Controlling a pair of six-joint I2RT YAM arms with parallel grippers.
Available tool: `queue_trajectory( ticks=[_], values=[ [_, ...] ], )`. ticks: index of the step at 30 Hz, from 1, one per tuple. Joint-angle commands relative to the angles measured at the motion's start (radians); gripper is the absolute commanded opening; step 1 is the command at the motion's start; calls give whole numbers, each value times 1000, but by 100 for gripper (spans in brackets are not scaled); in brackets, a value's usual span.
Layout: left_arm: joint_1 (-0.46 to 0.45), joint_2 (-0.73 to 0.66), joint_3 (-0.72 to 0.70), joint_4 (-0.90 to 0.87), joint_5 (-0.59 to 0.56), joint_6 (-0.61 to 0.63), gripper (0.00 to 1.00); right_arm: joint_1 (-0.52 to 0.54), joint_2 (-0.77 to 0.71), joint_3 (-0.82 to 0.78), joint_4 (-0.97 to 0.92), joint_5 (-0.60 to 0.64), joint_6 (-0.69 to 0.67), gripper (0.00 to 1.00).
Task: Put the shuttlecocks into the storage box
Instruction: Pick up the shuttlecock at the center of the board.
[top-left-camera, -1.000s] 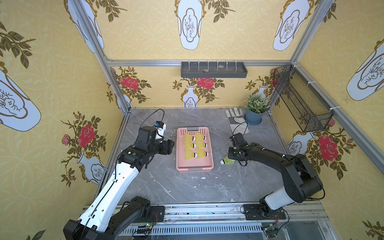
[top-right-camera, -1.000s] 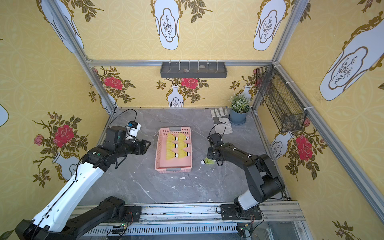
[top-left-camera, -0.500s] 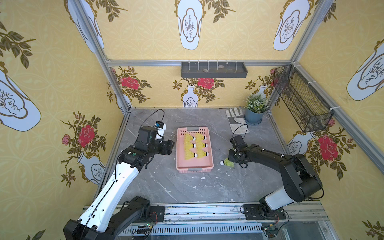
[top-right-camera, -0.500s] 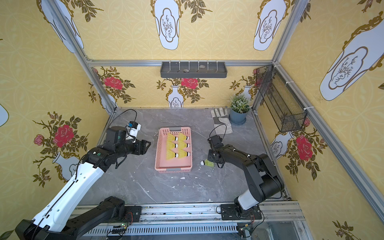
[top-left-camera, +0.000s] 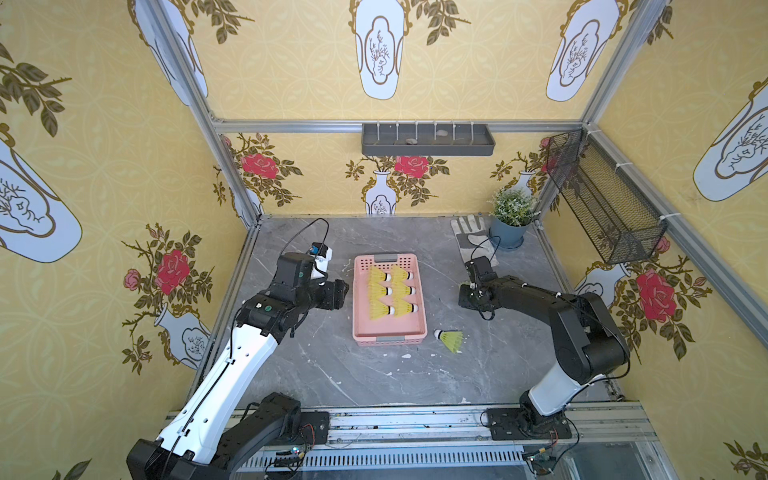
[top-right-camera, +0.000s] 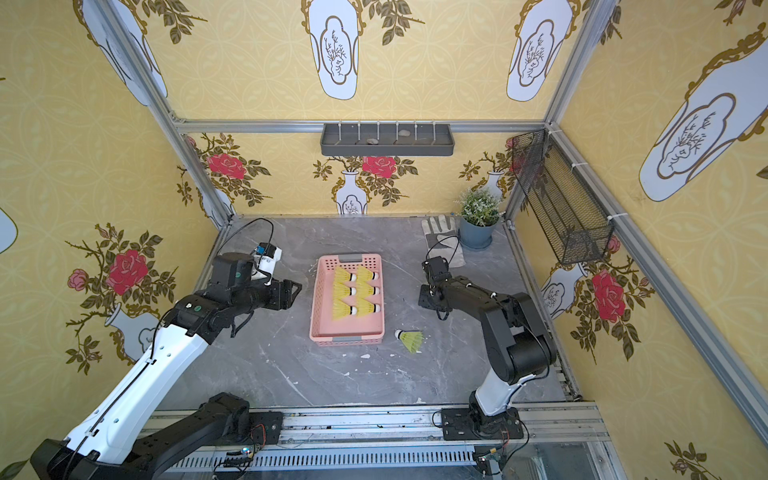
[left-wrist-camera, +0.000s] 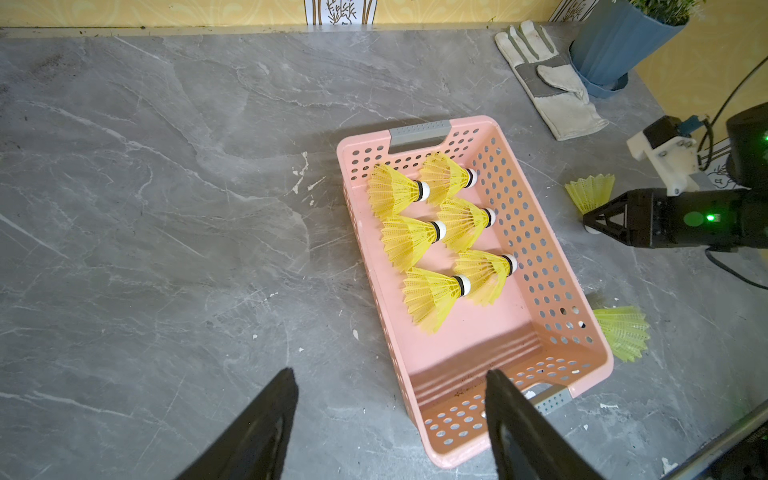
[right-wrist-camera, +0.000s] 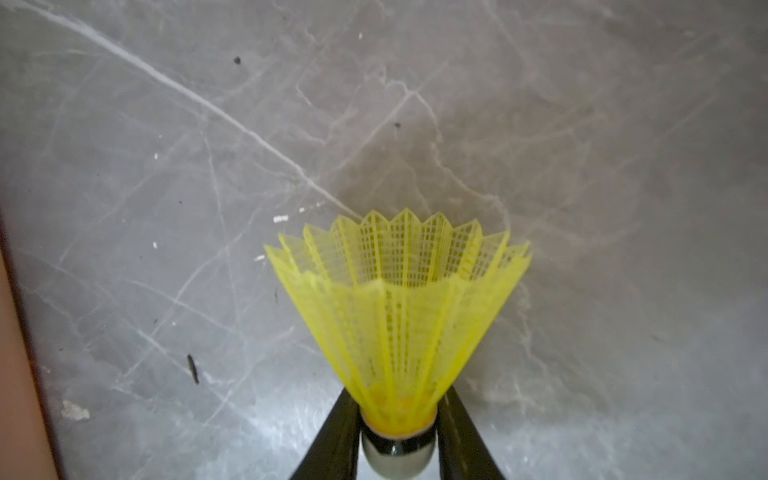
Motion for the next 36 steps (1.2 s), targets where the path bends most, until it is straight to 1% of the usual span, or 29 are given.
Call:
queue_trajectory(
  ticks=[1,3,7,9,11,14,17,20,21,24,26,29,33,36],
  values=[
    [1,-4,-9,-2,-3,9,73,3,28,24,-6,-39,-39,32],
    [0,-5,-9,-4,-6,8,73,3,28,11,10,-39,-31,34],
    [1,-3,-9,-2,-1,8,73,1,32,-2,29,-26,-21,40],
    [1,-2,-9,-2,1,9,73,1,37,-3,38,-26,-16,40],
    [1,-1,-9,-2,2,9,73,1,42,-4,48,-21,-11,37],
    [1,-2,-11,-2,2,8,73,4,35,-3,49,-5,-10,27],
    [1,-4,-10,-2,5,7,73,21,-8,-8,51,14,-36,25],
    [1,-4,-9,7,35,6,73,60,-63,8,33,31,-100,24],
    [2,-4,-9,13,62,-8,73,69,-79,18,21,29,-124,23],
    [1,-1,-13,81,221,-35,73,98,-138,48,-2,-13,-197,21],
    [2,10,-16,131,300,-62,73,125,-180,69,-12,-52,-250,21],
    [1,44,-13,199,407,-90,72,168,-228,113,-41,-121,-331,24],
    [-3,104,21,245,522,-92,69,204,-248,192,-102,-236,-404,25],
    [-15,138,55,251,565,-62,67,231,-253,236,-134,-319,-444,25]
  ],
)
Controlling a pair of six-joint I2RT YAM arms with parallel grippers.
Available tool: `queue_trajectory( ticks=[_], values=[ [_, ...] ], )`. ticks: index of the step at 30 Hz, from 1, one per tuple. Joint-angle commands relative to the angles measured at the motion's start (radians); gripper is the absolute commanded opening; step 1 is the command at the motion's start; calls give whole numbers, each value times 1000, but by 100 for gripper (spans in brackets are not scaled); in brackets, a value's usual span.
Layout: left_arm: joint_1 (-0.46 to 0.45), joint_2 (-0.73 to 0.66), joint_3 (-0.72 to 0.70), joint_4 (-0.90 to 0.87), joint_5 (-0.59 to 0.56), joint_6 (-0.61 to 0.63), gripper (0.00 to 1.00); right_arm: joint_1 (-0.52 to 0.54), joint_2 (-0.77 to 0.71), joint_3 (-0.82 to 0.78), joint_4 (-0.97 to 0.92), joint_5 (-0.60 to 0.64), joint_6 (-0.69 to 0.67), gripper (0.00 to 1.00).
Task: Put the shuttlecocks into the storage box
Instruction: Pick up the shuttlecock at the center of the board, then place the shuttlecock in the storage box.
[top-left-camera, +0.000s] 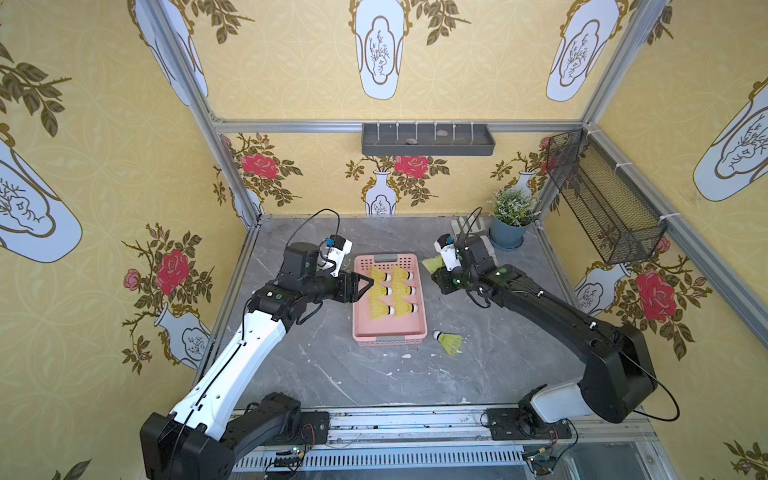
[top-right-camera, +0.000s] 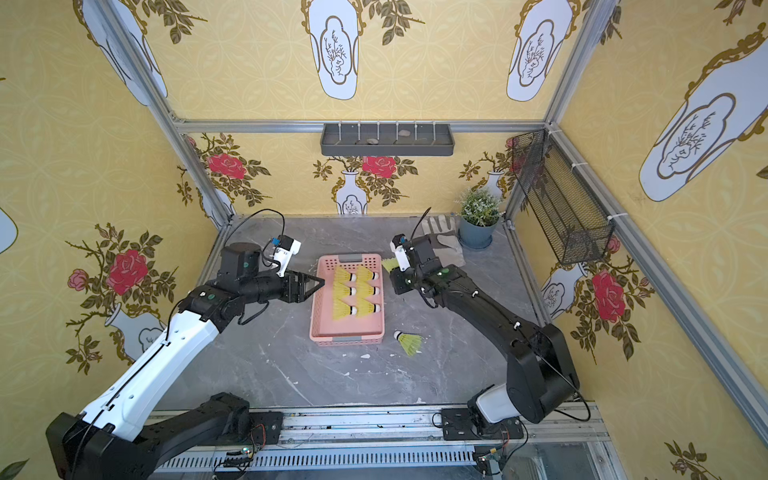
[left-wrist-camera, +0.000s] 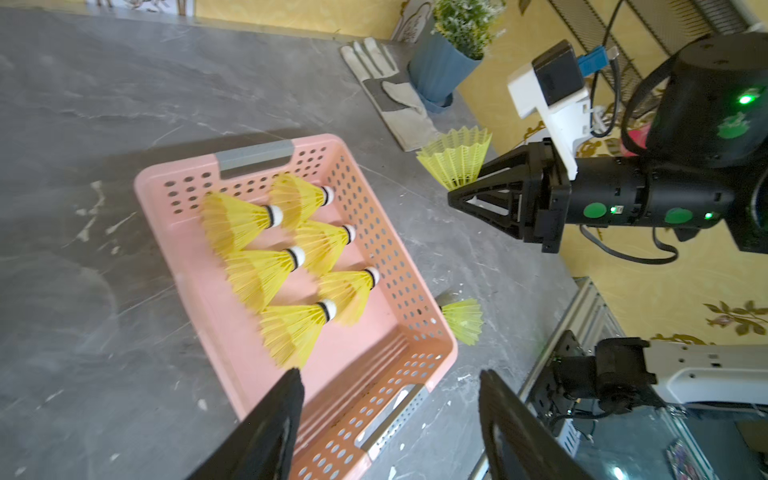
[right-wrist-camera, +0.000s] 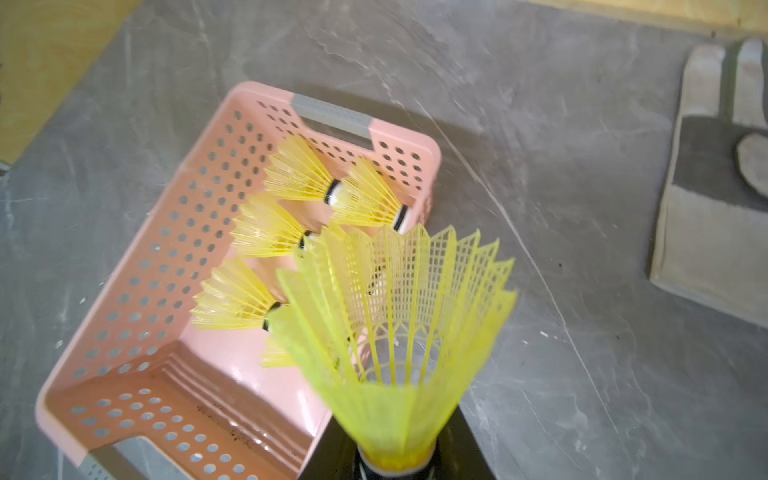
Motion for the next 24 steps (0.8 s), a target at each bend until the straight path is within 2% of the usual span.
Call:
queue_trajectory(
  ticks=[1,4,8,14,16,24],
  values=[
    [-15,27,31,60,114,37,67,28,-8,41,-56,-146,-86,26],
    [-52,44,62,48,107,97,65,60,-3,74,-73,-211,-115,27],
    [-116,60,103,4,36,190,62,97,26,124,-106,-260,-141,28],
    [-134,63,117,-9,-23,267,54,138,50,171,-142,-324,-165,31],
    [-135,66,121,-17,-7,286,49,143,54,180,-148,-337,-167,31],
    [-138,65,118,-19,56,332,51,161,67,203,-170,-378,-179,31]
  ],
)
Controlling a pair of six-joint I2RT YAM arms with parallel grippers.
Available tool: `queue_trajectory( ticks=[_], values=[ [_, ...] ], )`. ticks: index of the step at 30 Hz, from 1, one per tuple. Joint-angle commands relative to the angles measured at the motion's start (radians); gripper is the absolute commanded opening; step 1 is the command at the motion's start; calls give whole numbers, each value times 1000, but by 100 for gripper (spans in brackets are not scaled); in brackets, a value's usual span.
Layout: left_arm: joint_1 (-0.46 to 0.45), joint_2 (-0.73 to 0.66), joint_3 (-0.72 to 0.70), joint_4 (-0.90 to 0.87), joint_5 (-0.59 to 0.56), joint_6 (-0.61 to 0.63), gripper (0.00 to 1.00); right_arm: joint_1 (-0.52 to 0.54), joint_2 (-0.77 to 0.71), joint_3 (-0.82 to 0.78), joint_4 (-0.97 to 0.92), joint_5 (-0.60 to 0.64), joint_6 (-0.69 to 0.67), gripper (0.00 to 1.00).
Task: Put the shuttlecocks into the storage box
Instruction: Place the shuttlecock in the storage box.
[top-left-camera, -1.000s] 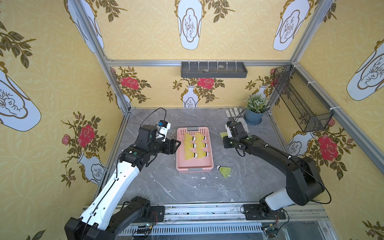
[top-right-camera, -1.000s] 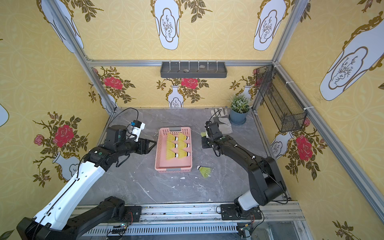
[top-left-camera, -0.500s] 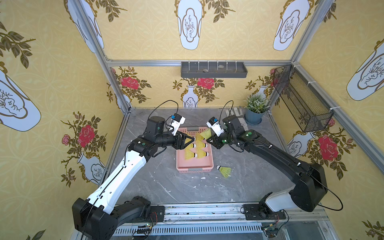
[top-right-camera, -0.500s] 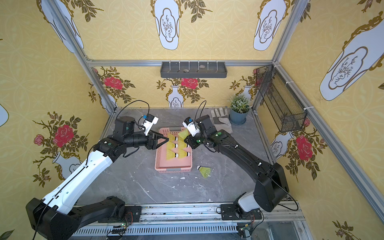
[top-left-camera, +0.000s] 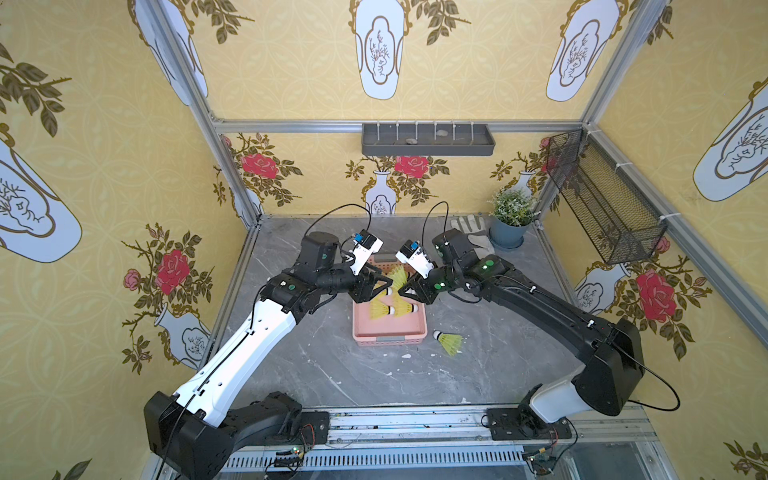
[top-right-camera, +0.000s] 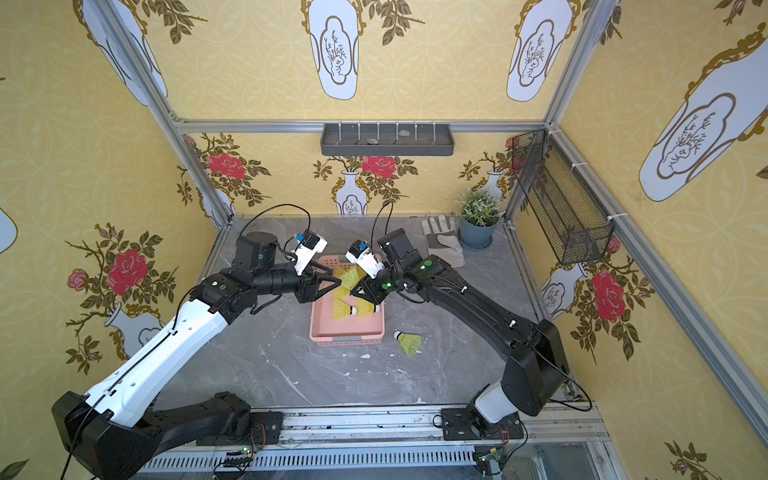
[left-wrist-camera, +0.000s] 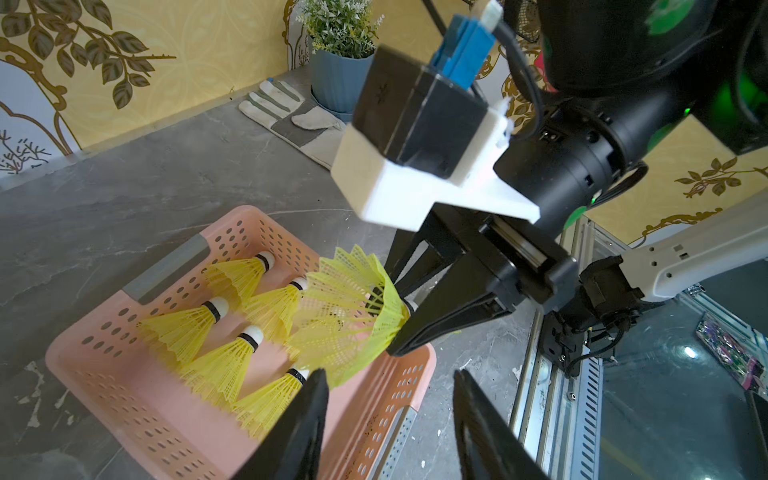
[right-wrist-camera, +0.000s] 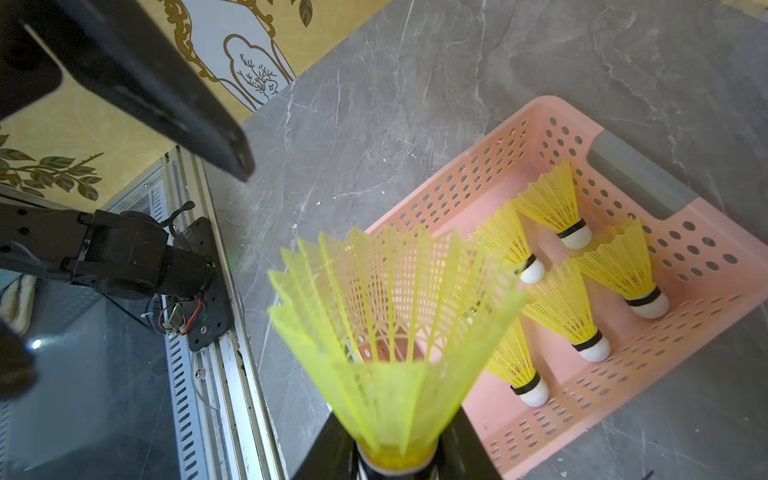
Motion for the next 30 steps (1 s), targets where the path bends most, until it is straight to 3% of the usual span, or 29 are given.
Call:
queue_trajectory(
  ticks=[1,8,16,20,24,30],
  values=[
    [0,6,2,-6,46,43,51,9,7,15,-16,-37,-21,30],
    [-2,37,19,-28,78,63,50,20,15,26,-34,-53,-31,30],
    [-9,75,30,-58,99,72,42,22,13,26,-41,-52,-35,30],
    [-11,83,32,-61,99,71,25,22,13,22,-42,-44,-37,30],
    [-12,88,31,-61,95,66,2,22,4,8,-29,-26,-36,31],
    [-12,72,1,15,66,-38,0,18,-21,-42,26,122,-7,46]
  ],
)
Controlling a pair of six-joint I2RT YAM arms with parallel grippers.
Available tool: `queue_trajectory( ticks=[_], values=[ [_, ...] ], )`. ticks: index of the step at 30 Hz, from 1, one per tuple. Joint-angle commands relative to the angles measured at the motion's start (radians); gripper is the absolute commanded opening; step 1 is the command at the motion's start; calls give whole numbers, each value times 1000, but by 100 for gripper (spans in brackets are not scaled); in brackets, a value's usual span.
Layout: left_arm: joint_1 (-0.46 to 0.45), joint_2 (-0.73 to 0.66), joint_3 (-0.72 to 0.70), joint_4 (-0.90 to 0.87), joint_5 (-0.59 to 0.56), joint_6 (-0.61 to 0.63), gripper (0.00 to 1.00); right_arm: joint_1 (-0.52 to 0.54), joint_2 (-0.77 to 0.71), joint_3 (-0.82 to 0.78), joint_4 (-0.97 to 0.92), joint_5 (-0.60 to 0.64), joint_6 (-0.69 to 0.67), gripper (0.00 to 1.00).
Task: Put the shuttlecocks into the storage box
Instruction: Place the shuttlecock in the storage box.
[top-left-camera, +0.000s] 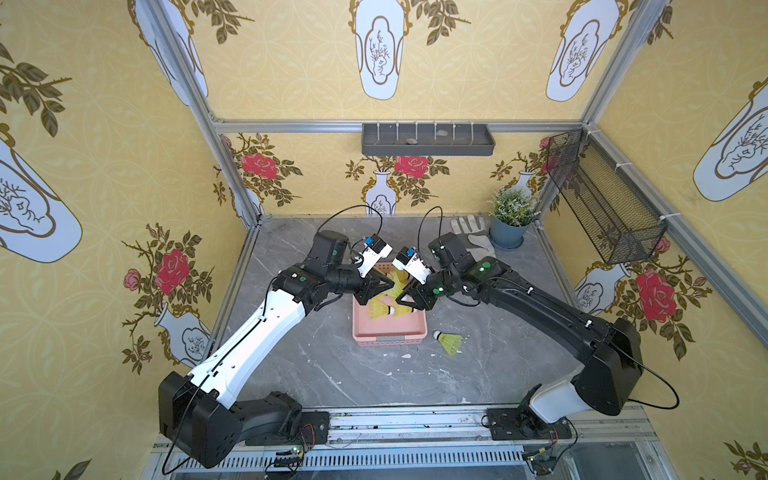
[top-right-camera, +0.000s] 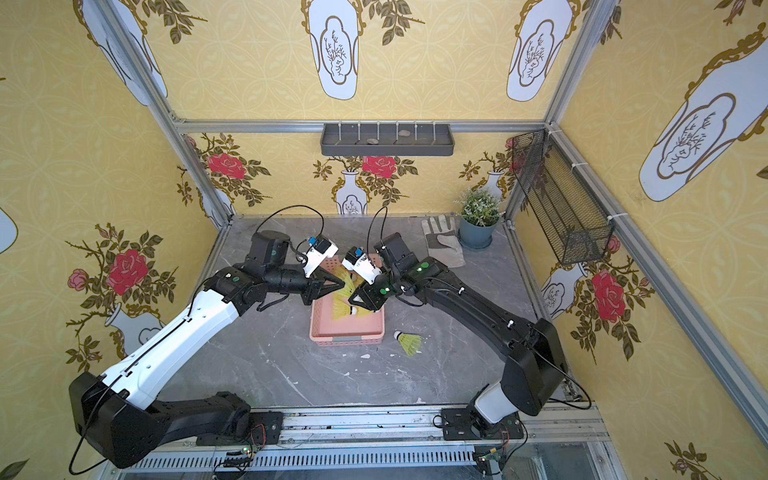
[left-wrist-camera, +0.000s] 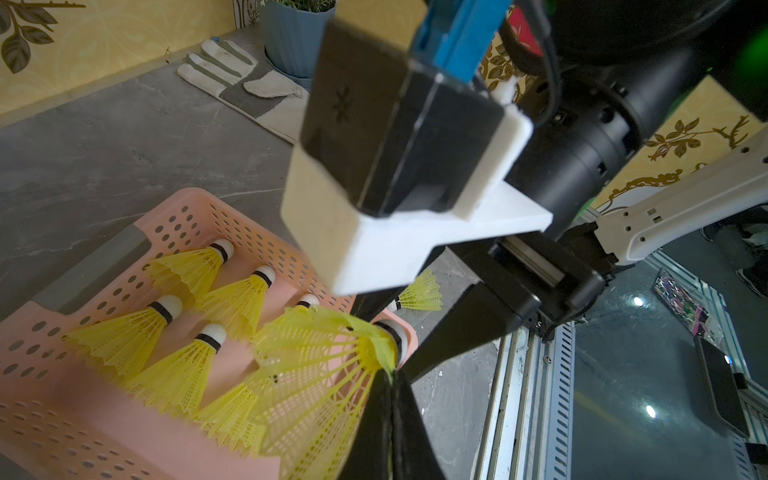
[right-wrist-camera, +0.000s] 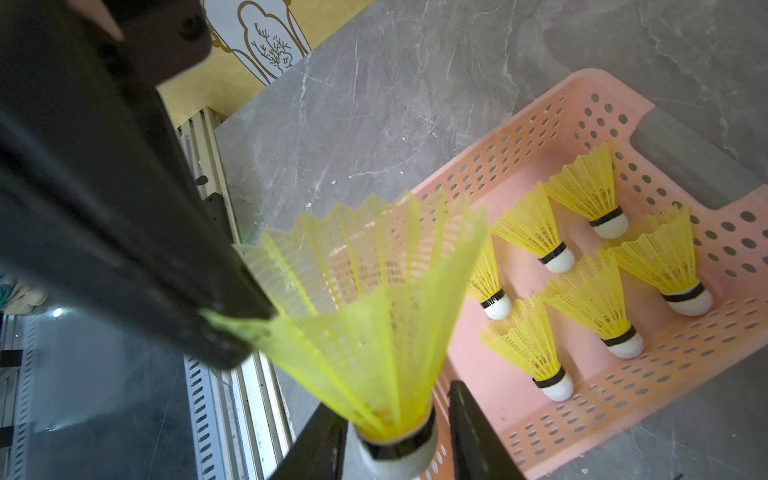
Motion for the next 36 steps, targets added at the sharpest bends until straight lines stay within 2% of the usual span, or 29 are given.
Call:
queue_trajectory(
  ticks=[1,3,9,14,17,25,36],
  values=[
    [1,-20,-33,83,-24,-104,0,-5,-17,-25,66,138,23,50],
    [1,-39,-62,142,-68,-184,0,-16,-29,-46,87,207,43,54],
    [1,-80,-168,303,-185,-451,0,-47,-122,-155,209,375,106,56],
    [-19,-103,-239,328,-302,-584,0,-66,-220,-244,292,519,161,57],
    [-23,-115,-287,343,-328,-660,0,-78,-271,-292,325,573,181,58],
    [-93,-98,-366,358,-377,-793,0,-105,-322,-333,323,602,192,58],
    [-171,-23,-410,405,-423,-878,0,-105,-334,-363,330,601,198,58]
  ],
)
